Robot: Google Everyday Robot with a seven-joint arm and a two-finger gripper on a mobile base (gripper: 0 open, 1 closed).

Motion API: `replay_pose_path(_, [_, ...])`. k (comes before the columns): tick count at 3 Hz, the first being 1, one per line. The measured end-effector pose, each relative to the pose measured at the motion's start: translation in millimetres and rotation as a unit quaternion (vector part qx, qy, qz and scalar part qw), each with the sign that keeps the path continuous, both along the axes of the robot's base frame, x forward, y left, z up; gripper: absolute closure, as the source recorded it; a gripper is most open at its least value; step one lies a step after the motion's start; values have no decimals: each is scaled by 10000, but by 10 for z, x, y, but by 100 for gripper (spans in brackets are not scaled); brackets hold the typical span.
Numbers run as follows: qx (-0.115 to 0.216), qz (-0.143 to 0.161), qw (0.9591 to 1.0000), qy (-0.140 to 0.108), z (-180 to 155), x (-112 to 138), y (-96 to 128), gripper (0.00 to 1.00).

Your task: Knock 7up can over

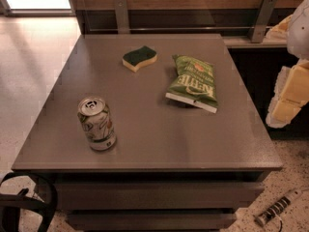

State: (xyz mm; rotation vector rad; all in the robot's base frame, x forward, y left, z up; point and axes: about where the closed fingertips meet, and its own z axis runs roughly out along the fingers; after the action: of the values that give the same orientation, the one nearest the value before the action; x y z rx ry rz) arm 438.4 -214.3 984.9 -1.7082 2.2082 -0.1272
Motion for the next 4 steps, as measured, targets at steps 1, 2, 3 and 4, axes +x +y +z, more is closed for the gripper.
replay_pose_path(1, [0,0,10000,-1,1,0,0,0])
replay_pose_path(2, [265,44,9996,-62,-13,10,42,0])
replay_pose_path(3, [942,143,9951,-258,-70,20,172,0])
replay_pose_path(4, [1756,306,9827,-503,-228,44,402,0])
